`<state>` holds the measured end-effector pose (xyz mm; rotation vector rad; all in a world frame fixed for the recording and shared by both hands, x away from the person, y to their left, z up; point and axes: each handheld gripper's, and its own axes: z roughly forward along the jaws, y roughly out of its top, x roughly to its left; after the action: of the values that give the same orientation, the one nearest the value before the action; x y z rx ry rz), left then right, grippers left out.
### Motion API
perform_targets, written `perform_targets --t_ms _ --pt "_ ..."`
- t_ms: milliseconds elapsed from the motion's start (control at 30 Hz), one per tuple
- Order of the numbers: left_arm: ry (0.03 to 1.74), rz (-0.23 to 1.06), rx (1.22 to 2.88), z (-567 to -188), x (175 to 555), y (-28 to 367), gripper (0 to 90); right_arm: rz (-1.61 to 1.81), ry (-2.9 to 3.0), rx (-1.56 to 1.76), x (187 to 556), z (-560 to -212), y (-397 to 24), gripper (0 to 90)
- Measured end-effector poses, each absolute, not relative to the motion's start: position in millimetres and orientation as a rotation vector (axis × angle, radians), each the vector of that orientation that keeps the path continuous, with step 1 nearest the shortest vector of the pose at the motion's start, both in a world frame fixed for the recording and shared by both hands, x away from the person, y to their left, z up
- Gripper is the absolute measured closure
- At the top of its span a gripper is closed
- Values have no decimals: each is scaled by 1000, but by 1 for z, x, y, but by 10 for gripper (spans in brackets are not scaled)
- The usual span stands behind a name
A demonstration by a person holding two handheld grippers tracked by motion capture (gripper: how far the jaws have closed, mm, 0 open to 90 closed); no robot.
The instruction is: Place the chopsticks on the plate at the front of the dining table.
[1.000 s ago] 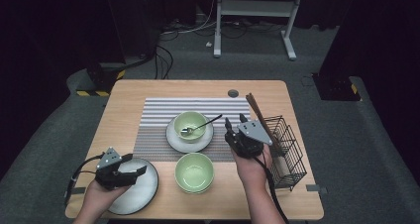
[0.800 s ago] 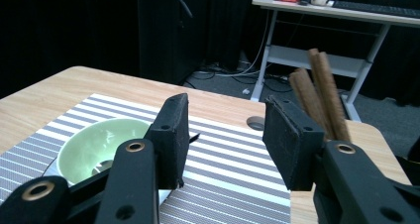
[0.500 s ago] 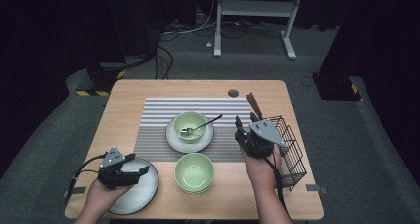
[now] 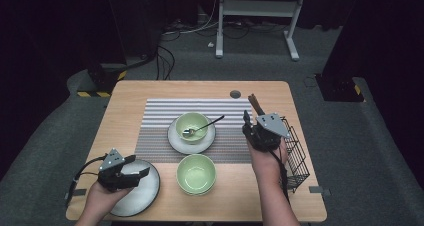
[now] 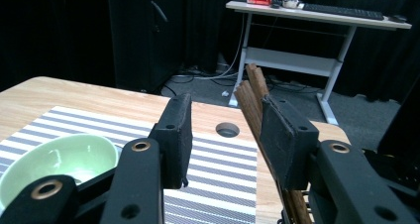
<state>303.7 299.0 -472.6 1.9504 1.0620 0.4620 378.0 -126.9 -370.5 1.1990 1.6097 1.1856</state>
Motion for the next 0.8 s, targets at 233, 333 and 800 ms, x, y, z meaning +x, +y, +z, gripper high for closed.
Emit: perform_targets --t_ms 233,333,800 --pt "1062 462 1959 -474 304 298 250 1178 1587 1213 388 -371 -133 565" --pt "1064 462 1958 -473 303 299 250 1161 1588 1208 393 -373 -133 579" --pt "1073 455 1954 -475 305 302 251 1083 1572 1263 414 -382 -136 606"
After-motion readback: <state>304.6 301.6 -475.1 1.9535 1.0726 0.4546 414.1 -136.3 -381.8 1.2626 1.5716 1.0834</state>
